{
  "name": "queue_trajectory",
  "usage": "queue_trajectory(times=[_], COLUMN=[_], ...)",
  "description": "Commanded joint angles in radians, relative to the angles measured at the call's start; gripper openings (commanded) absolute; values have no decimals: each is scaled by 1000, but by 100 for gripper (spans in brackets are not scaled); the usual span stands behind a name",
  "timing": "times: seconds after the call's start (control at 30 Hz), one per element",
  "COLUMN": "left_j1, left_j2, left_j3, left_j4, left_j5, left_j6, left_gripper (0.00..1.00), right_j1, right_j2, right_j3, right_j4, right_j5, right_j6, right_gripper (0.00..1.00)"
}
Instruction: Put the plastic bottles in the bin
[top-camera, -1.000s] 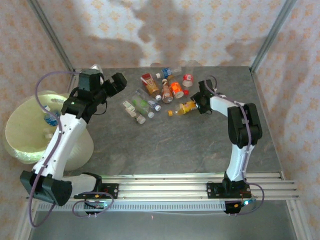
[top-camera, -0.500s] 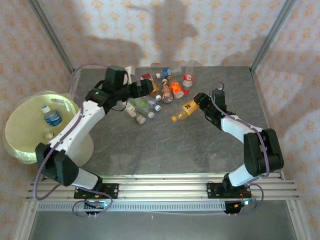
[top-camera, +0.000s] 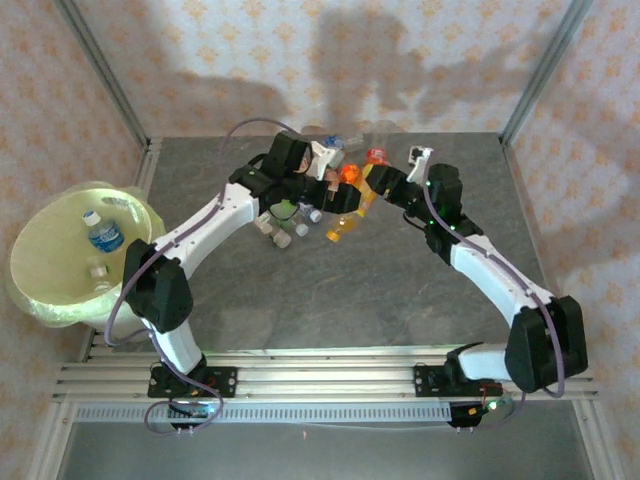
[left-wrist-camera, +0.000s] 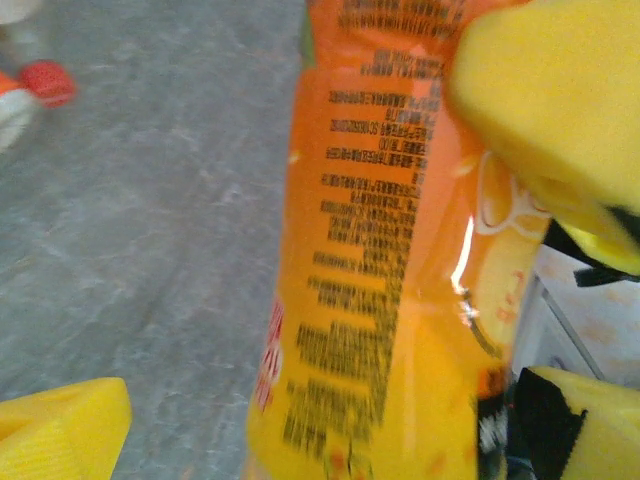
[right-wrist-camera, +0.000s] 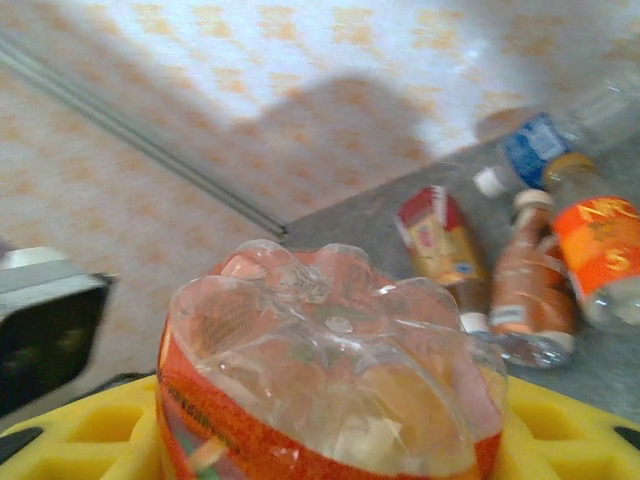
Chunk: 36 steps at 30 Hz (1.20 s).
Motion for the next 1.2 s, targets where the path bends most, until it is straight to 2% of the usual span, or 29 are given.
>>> queue_trajectory(times=[0.0,0.13,0.27,0.3,0.4,0.43,0.5,0.67,0.8,0.9,1.0,1.17], left_j1=[-7,-8,-10,-10,-12,-12,-14,-13,-13,-13,-13,-13], left_j2=[-16,-17,-19,-19,-20,-22,-21,-17,-24,-39,-66,-148], left_j3=[66,54,47,44,45,48,63,59,53,35,2,-70], left_j4=[30,101,125,132,139,125,76,80,81,85,97,124], left_j5=[113,238,246,253,277,261,207,88,-153,-344,-458,-638], left_j6=[48,20,4,3,4,12,31,-1,-43,-80,-100,-117], left_gripper=[100,96,91,86,63,58,58,49,46,45,44,44], right_j1=[13,31,35,35,35,35,35,35,34,35,35,35], right_j2=[-58,-79,-78,-74,-65,-61,-58,-65,-96,-132,-148,-164], right_j3=[50,72,94,97,108,115,121,118,98,58,15,-11], right_j4=[16,22,32,30,-5,-16,-22,-20,-35,-46,-78,-180], right_j5=[-77,-95,-134,-142,-161,-172,-176,-127,36,199,324,406], right_j6=[-19,-23,-35,-44,-75,-76,-63,-29,-22,-34,-55,-58], right_gripper=[50,50,51,52,54,55,59,82,99,99,99,99])
